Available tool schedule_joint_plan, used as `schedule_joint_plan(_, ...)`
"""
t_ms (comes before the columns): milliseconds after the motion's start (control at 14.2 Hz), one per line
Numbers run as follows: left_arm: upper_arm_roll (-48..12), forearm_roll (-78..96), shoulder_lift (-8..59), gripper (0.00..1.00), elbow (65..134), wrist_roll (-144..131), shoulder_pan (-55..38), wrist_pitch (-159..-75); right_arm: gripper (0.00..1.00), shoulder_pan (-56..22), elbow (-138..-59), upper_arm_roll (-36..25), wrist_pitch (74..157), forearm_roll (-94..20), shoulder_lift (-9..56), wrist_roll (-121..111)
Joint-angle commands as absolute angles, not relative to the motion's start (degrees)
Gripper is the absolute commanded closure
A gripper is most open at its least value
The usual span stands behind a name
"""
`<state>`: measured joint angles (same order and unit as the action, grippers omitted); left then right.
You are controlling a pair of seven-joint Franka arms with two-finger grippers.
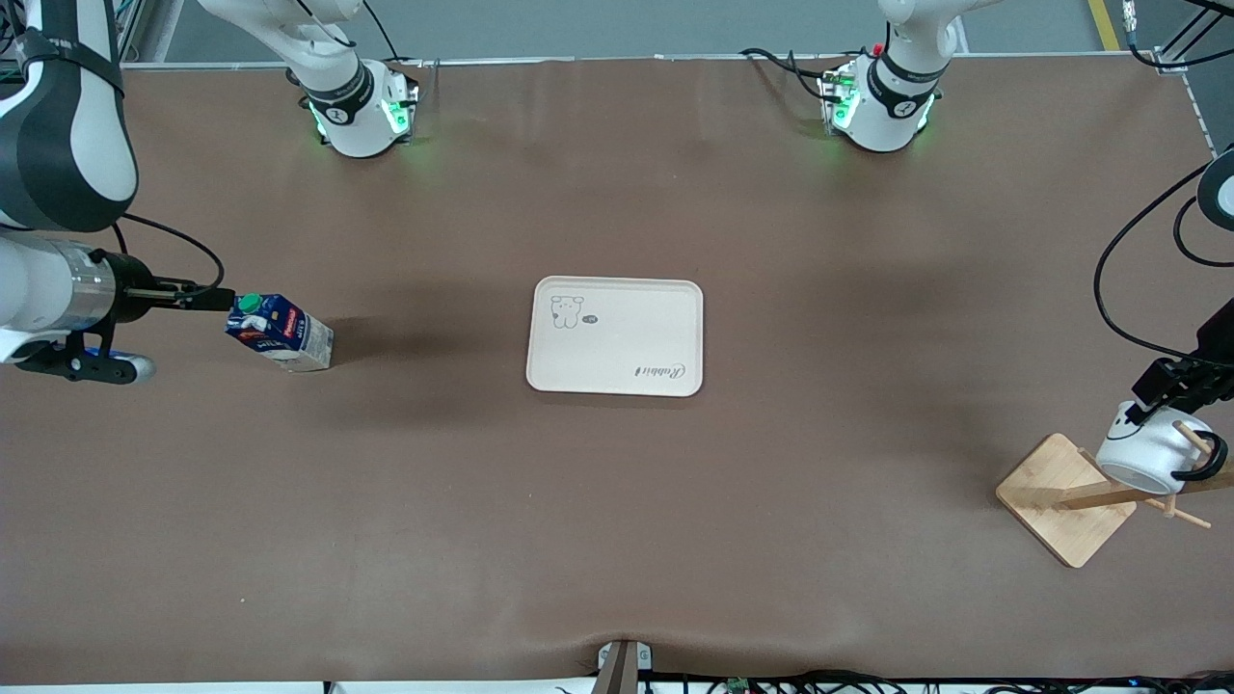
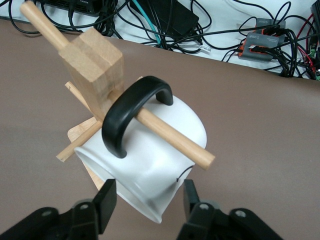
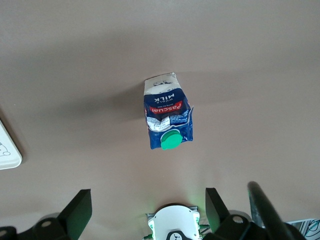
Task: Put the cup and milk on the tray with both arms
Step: 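Lower the right gripper around the milk while the left gripper approaches the mug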
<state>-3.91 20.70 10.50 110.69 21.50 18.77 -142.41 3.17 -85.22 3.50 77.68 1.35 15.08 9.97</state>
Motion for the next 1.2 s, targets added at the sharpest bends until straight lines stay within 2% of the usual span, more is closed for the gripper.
schedule_joint_plan(0, -4.1, 22.5, 10.4, 0.52, 111.1, 23.0, 18.9, -143.5, 0.0, 4.8, -86.3, 3.5, 78.0, 1.3, 15.6, 11.1)
schedule_joint_plan(564, -5.7, 22.5, 9.8, 0.85, 110.9, 22.9, 18.8, -143.2, 0.0, 4.8, -94.1, 3.5, 90.1, 1.5, 16.4, 10.8)
schedule_joint_plan(705, -5.7, 22.5, 9.6, 1.0, 110.4, 23.0, 18.8, -142.5, 0.0, 5.4, -97.2, 3.5, 92.1, 1.5, 16.3, 10.8)
schedule_joint_plan(1128, -6.9, 22.4, 7.9, 1.0, 108.9, 22.1, 19.1, -136.9, 0.0, 6.7, -101.9, 3.5, 94.8, 1.5, 15.6, 10.2)
